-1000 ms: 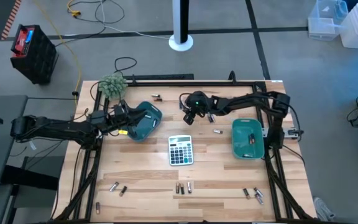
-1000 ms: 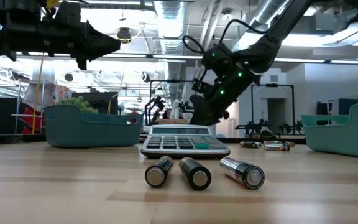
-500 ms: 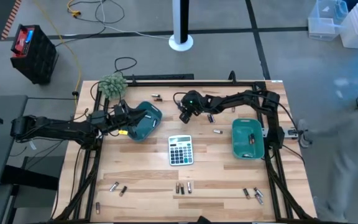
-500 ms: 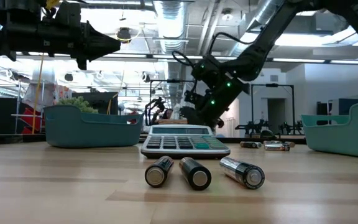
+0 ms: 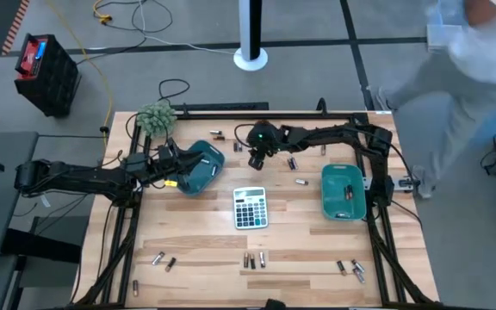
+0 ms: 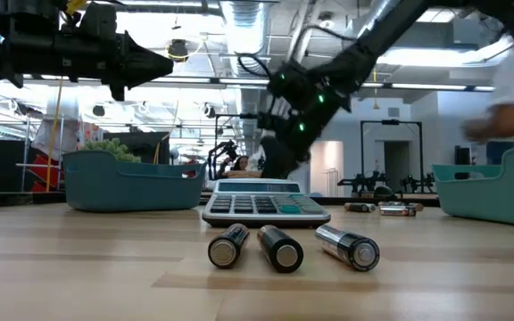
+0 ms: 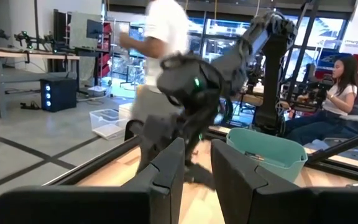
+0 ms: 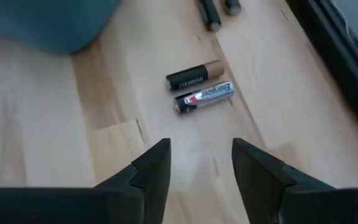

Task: Sort batteries
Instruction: Put the silver/black battery into the blue bin

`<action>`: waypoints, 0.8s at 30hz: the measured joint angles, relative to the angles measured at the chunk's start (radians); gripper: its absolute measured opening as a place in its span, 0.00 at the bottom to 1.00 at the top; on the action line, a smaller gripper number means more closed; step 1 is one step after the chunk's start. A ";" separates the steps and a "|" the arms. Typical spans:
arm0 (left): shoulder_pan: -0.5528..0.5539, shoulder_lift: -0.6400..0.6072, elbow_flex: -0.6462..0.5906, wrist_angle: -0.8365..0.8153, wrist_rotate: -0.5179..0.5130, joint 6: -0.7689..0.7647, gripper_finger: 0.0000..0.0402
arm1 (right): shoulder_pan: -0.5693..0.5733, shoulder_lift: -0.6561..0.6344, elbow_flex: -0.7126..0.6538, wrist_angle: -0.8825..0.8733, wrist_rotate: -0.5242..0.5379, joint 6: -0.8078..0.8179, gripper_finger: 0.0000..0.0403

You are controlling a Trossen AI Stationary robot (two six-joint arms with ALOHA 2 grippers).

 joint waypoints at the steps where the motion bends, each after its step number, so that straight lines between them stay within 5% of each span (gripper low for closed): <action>1: 0.000 0.000 0.000 -0.004 0.000 0.002 0.19 | -0.001 0.000 0.034 -0.057 -0.011 -0.042 0.49; 9: 0.000 0.000 0.000 -0.010 0.000 0.010 0.19 | -0.015 0.012 0.235 -0.216 -0.070 -0.307 0.62; 24: 0.000 0.000 0.000 -0.011 0.000 -0.008 0.19 | -0.225 0.014 0.295 -0.238 -0.166 -0.399 0.66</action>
